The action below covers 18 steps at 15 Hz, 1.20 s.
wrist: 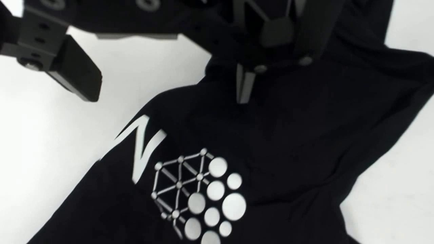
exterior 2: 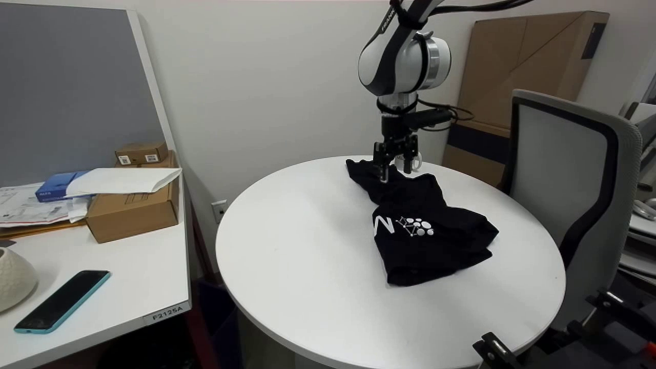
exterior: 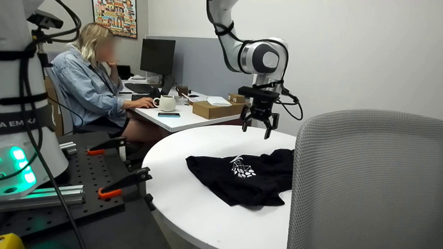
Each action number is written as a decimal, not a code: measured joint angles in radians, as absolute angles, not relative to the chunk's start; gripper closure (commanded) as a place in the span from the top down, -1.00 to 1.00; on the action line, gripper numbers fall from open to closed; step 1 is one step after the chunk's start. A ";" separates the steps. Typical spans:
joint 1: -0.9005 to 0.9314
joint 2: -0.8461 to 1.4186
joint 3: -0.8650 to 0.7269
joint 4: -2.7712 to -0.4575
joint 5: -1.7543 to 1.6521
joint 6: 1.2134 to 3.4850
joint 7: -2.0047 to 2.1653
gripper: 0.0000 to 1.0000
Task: Fold the t-shirt
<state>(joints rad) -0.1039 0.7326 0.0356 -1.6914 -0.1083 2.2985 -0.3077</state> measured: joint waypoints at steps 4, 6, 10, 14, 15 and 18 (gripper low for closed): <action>-0.070 0.625 0.078 -1.884 -0.153 2.296 -0.404 1.00; -0.054 0.576 0.095 -1.959 -0.183 2.294 -0.449 1.00; -0.014 0.498 0.098 -2.081 -0.307 2.309 -0.500 1.00; 0.019 0.456 0.067 -2.189 -0.515 2.409 -0.498 1.00; 0.026 0.448 0.055 -2.214 -0.570 2.450 -0.494 1.00; 0.029 0.436 0.026 -2.275 -0.678 2.574 -0.470 1.00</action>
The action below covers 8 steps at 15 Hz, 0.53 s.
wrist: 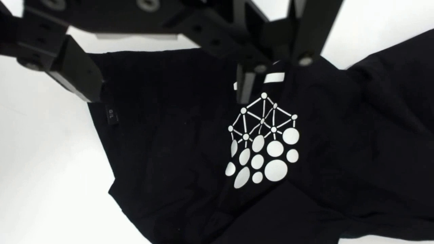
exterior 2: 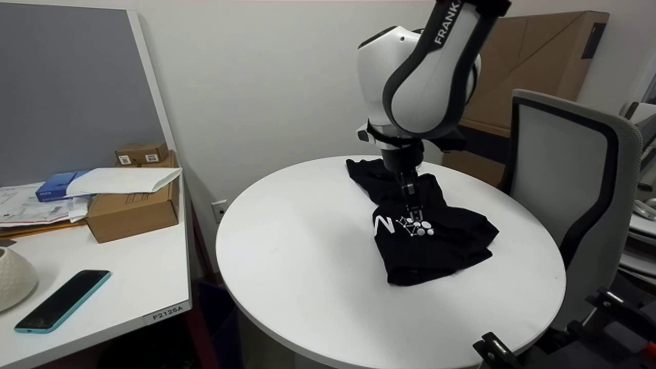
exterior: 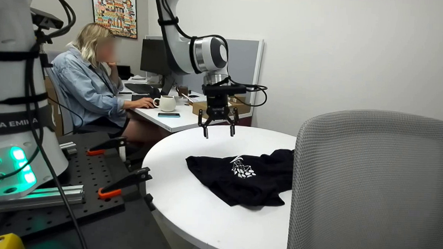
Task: Fold the t-shirt
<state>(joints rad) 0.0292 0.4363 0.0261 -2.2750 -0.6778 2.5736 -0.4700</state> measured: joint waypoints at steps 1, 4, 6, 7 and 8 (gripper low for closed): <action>0.028 0.436 0.017 -2.289 -0.696 2.608 -0.459 1.00; 0.014 0.436 -0.006 -2.319 -0.707 2.685 -0.417 1.00; 0.004 0.436 -0.020 -2.342 -0.707 2.725 -0.379 1.00; 0.003 0.437 -0.032 -2.357 -0.708 2.746 -0.358 1.00; 0.004 0.437 -0.044 -2.372 -0.716 2.767 -0.336 1.00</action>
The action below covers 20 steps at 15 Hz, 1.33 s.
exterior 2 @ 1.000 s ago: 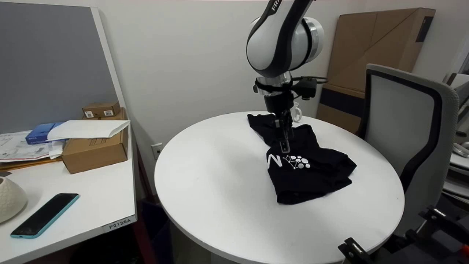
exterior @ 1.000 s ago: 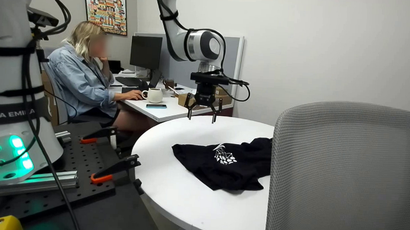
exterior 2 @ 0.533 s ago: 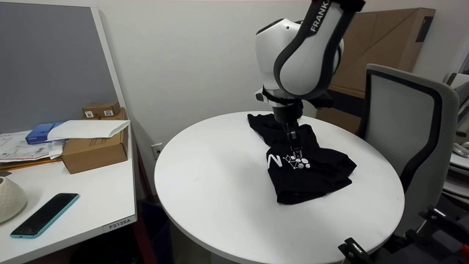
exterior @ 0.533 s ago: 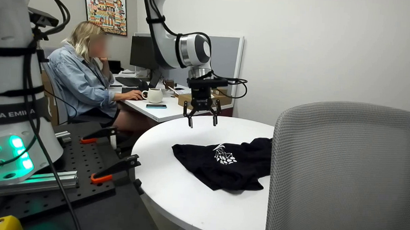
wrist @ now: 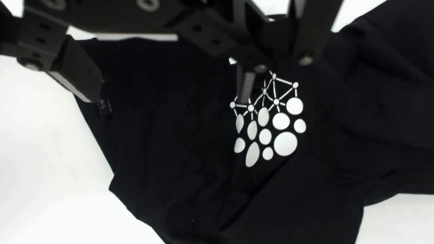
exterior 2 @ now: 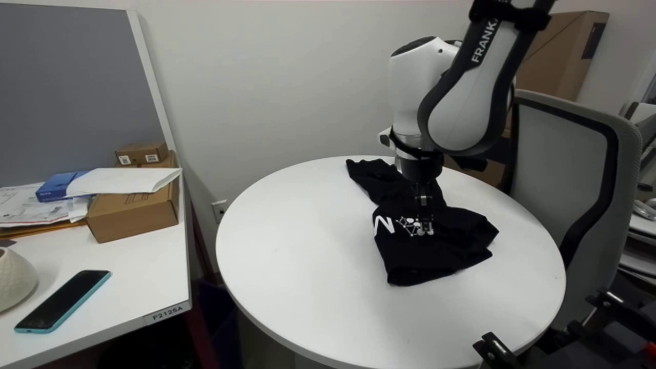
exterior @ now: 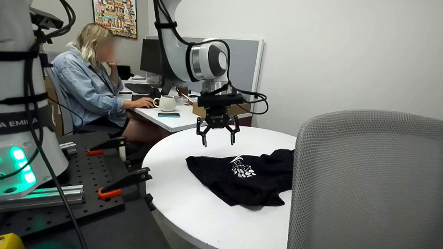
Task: Fold the t-shirt
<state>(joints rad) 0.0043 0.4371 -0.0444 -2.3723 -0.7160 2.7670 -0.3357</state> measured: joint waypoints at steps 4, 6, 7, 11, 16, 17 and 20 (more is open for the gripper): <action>0.038 0.448 -0.126 -2.429 -0.852 2.839 -0.222 1.00; 0.076 0.463 -0.196 -2.436 -0.986 2.873 -0.139 1.00; 0.097 0.472 -0.229 -2.435 -1.052 2.888 -0.095 1.00; 0.157 0.499 -0.301 -2.429 -1.238 2.911 0.059 1.00; 0.189 0.529 -0.307 -2.435 -1.342 2.911 0.181 1.00; 0.192 0.536 -0.307 -2.435 -1.358 2.911 0.199 1.00; 0.192 0.560 -0.308 -2.433 -1.413 2.911 0.258 1.00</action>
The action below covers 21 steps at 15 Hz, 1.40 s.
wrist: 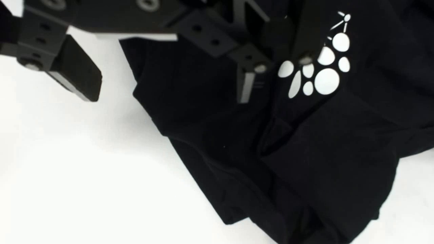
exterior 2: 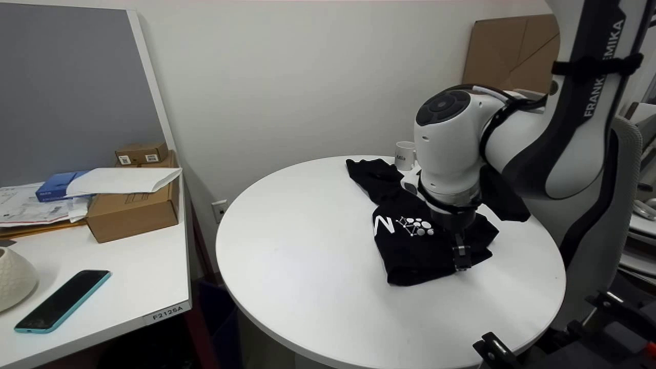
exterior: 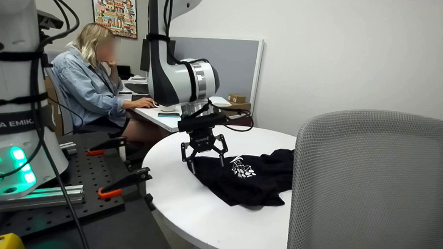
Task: Fold the t-shirt
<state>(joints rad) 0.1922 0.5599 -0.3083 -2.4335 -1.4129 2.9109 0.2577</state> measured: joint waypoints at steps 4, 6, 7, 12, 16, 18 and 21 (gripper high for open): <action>0.193 0.594 -0.309 -2.427 -1.485 2.911 0.334 1.00; 0.193 0.608 -0.306 -2.419 -1.507 2.911 0.370 1.00; 0.193 0.613 -0.305 -2.412 -1.520 2.911 0.388 1.00; 0.198 0.651 -0.286 -2.354 -1.559 2.911 0.457 1.00; 0.207 0.688 -0.252 -2.315 -1.559 2.911 0.478 0.83; 0.212 0.702 -0.241 -2.306 -1.559 2.911 0.487 0.36; 0.215 0.708 -0.233 -2.303 -1.559 2.911 0.495 -0.15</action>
<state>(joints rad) 0.2147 0.7082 -0.2330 -2.3035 -1.5588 2.9107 0.4952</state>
